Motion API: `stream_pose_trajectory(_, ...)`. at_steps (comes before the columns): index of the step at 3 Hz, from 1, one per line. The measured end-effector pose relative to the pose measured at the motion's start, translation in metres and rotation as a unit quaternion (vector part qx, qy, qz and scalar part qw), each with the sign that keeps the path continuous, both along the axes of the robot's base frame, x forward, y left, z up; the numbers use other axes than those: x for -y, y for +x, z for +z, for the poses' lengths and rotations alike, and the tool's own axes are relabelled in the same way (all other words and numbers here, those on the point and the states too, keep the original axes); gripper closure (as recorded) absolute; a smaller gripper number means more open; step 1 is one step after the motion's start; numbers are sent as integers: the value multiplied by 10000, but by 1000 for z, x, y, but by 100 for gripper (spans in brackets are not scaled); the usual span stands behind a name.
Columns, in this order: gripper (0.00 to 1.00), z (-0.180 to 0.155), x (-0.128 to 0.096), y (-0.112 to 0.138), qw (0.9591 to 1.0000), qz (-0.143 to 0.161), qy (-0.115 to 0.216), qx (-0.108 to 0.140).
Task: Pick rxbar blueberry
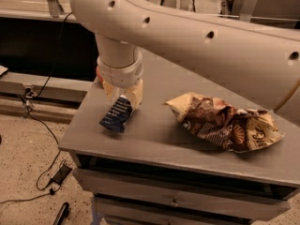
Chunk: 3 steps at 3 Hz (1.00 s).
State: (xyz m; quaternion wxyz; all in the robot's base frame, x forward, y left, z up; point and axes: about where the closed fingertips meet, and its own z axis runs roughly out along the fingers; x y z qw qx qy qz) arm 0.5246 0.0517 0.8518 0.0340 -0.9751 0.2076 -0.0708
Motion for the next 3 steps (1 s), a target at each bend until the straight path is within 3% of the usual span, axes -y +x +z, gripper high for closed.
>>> stream_pose_trajectory(1,100,36,-14,-4,9985,156,506,160)
stream_pose_trajectory(2,100,56,-23,-4,9972,202,691,182)
stream_pose_trajectory(3,100,56,-23,-4,9972,202,691,183)
